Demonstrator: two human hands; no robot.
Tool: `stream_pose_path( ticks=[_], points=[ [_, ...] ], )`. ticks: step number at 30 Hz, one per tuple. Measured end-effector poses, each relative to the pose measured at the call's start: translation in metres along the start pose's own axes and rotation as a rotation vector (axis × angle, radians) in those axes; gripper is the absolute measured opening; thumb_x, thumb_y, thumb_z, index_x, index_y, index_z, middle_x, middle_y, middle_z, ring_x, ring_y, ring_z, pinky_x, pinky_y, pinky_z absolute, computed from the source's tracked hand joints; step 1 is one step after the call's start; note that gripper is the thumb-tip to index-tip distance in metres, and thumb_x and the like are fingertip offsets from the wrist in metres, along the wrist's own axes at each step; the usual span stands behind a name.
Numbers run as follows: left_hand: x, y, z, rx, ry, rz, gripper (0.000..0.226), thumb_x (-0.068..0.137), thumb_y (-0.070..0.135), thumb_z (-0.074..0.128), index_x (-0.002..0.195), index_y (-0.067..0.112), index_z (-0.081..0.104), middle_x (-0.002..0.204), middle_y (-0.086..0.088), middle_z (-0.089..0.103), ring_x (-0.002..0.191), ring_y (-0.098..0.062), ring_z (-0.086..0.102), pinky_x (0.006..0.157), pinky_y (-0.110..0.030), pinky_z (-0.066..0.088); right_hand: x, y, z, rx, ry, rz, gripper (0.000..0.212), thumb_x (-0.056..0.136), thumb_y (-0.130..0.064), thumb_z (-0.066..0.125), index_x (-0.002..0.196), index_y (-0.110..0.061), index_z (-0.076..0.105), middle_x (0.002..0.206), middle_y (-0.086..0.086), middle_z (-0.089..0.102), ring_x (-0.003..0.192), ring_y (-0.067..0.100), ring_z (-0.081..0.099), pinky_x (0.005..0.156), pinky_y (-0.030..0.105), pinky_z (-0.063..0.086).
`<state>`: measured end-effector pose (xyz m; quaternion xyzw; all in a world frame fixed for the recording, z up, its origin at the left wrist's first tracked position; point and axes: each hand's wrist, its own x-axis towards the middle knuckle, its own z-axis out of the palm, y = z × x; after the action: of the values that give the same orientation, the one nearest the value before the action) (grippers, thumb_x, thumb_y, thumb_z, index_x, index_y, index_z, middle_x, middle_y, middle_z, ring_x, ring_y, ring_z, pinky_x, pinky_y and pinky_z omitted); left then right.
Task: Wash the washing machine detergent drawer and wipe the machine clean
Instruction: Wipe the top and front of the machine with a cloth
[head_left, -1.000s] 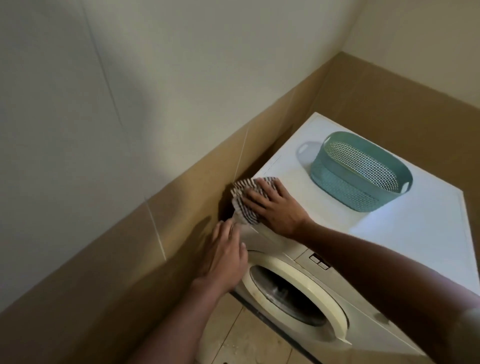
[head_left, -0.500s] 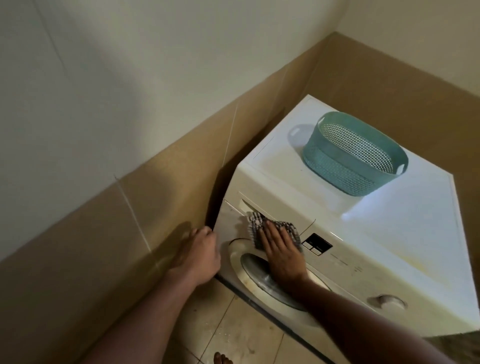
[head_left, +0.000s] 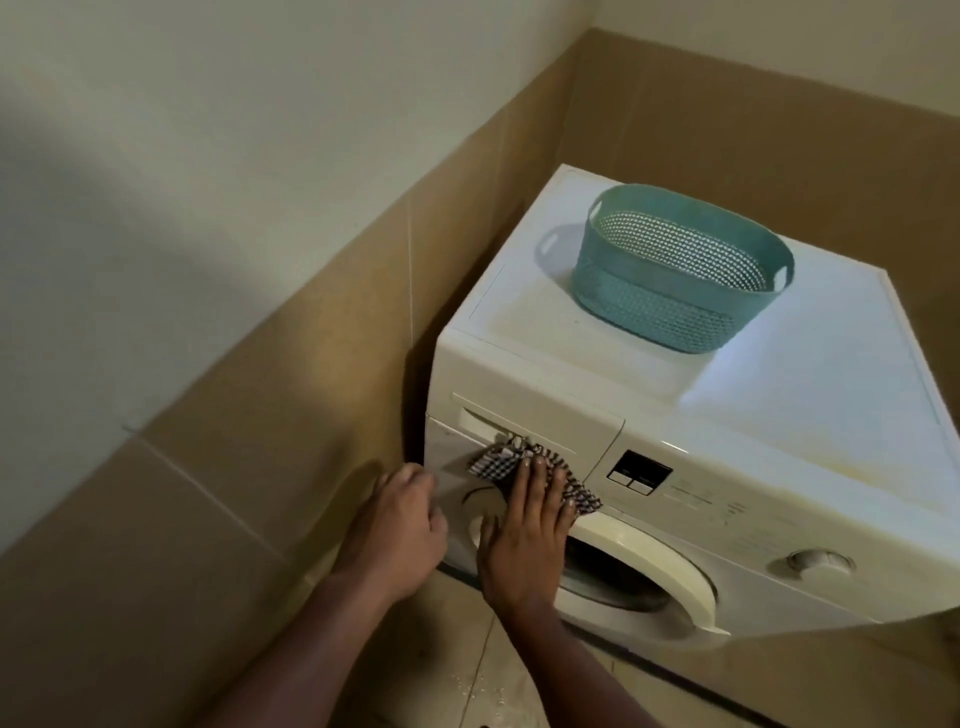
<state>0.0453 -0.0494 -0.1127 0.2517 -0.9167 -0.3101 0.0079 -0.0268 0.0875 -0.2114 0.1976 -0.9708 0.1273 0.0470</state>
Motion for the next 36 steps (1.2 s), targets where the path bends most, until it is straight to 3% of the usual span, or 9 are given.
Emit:
stream_pose_path(
  ticks=[4,7,16,19,22,24,26,29,36],
  points=[
    [0.007,-0.026,0.012,-0.054,0.064,0.024,0.039,0.094,0.016,0.054,0.133,0.014,0.059,0.132,-0.001,0.055,0.121,-0.017,0.052,0.097,-0.026,0.044,0.031,-0.071,0.022,0.134,0.074,0.2,0.078,0.087,-0.041,0.041,0.153,-0.004,0.022,0.158,0.023,0.028,0.149,0.041,0.005,0.118,0.058,0.017],
    [0.009,-0.053,0.025,-0.037,0.141,0.057,0.04,0.091,0.008,0.053,0.129,0.013,0.062,0.125,-0.004,0.06,0.115,-0.021,0.054,0.093,-0.029,0.045,0.047,-0.098,0.046,0.081,0.164,0.087,0.07,0.09,-0.043,0.041,0.149,-0.006,0.032,0.15,0.021,0.044,0.146,0.038,0.016,0.115,0.056,0.024],
    [0.041,-0.048,0.044,-0.044,0.298,0.353,0.038,0.093,0.021,0.048,0.127,0.01,0.06,0.129,-0.008,0.058,0.114,-0.027,0.057,0.092,-0.039,0.049,0.04,-0.027,0.054,-0.028,0.447,0.127,0.061,0.098,-0.045,0.038,0.148,-0.01,0.041,0.156,0.015,0.035,0.153,0.025,-0.003,0.119,0.054,0.005],
    [0.072,-0.054,0.055,-0.175,0.373,0.15,0.04,0.085,0.023,0.045,0.119,0.012,0.062,0.121,-0.012,0.061,0.109,-0.036,0.058,0.089,-0.044,0.05,0.059,-0.051,0.071,-0.08,0.497,-0.147,0.061,0.094,-0.037,0.045,0.149,-0.013,0.038,0.153,0.014,0.041,0.15,0.03,0.012,0.121,0.05,0.007],
    [0.091,-0.073,0.072,-0.416,0.313,-0.07,0.058,0.087,0.013,0.052,0.145,0.016,0.047,0.145,-0.011,0.054,0.131,-0.034,0.051,0.107,-0.047,0.042,0.066,-0.01,0.077,-0.197,0.595,-0.32,0.068,0.089,-0.026,0.052,0.153,-0.018,0.031,0.158,0.006,0.034,0.152,0.025,0.01,0.122,0.046,0.006],
    [0.094,-0.085,0.087,-0.539,0.197,0.019,0.066,0.087,0.022,0.051,0.15,0.037,0.038,0.148,0.003,0.052,0.133,-0.025,0.051,0.108,-0.051,0.044,0.054,0.034,0.073,-0.204,0.677,-0.286,0.076,0.086,-0.027,0.057,0.155,-0.022,0.026,0.163,0.001,0.022,0.153,0.023,0.006,0.122,0.047,0.007],
    [0.099,-0.091,0.097,-0.601,0.177,0.112,0.061,0.08,0.027,0.046,0.136,0.053,0.049,0.124,0.014,0.068,0.109,-0.02,0.066,0.095,-0.052,0.054,0.047,0.06,0.068,-0.195,0.761,-0.248,0.075,0.088,-0.03,0.052,0.157,-0.024,0.023,0.165,0.0,0.014,0.153,0.023,0.005,0.122,0.049,0.009],
    [0.099,-0.091,0.106,-0.697,0.216,0.215,0.052,0.086,0.013,0.044,0.122,0.045,0.064,0.09,0.016,0.073,0.085,-0.019,0.068,0.084,-0.048,0.057,0.058,0.047,0.069,-0.029,0.915,-0.115,0.075,0.088,-0.033,0.043,0.158,-0.02,0.02,0.165,0.007,0.011,0.153,0.024,0.002,0.123,0.047,0.005],
    [0.099,-0.109,0.1,-0.754,0.098,0.383,0.058,0.07,0.017,0.047,0.12,0.039,0.068,0.105,0.005,0.075,0.1,-0.024,0.069,0.093,-0.048,0.054,0.064,0.024,0.08,0.478,1.134,0.215,0.082,0.082,-0.012,0.039,0.158,-0.014,0.009,0.164,0.015,0.012,0.152,0.033,0.007,0.121,0.055,0.008]
  ],
)
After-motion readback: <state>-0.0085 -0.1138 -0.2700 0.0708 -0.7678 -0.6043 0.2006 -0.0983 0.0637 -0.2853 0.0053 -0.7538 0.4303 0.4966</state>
